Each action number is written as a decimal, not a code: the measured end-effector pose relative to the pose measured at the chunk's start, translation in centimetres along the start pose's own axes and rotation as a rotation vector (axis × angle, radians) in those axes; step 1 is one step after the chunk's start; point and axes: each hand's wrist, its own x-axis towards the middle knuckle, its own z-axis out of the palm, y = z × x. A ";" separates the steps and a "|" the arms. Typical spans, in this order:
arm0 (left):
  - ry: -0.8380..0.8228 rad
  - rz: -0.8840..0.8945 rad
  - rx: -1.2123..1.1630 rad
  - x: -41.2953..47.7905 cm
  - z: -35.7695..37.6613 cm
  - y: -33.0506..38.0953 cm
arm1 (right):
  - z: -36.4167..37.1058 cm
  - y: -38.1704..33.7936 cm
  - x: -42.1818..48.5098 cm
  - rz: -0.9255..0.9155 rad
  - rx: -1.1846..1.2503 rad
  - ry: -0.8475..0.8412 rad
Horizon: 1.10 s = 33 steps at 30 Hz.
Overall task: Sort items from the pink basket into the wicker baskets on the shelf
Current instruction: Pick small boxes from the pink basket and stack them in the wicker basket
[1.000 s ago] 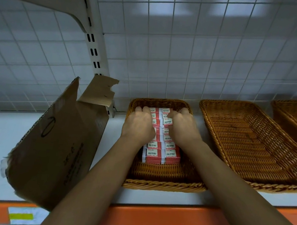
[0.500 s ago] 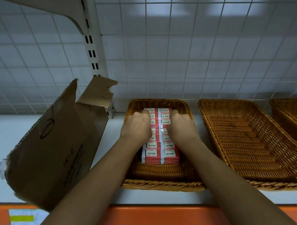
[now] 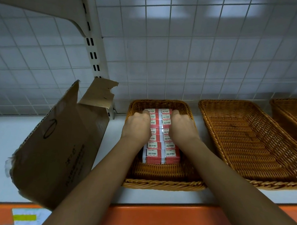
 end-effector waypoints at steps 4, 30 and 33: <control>0.005 0.004 0.011 0.0 -0.1 0.0 | 0.0 0.0 0.0 0.001 -0.002 0.003; 0.150 0.407 0.080 -0.4 -1.7 18.2 | -10.3 12.9 -4.2 -0.010 -0.231 0.257; 0.154 0.492 0.041 -1.5 -1.0 24.4 | -12.9 18.4 -6.2 0.045 -0.254 0.274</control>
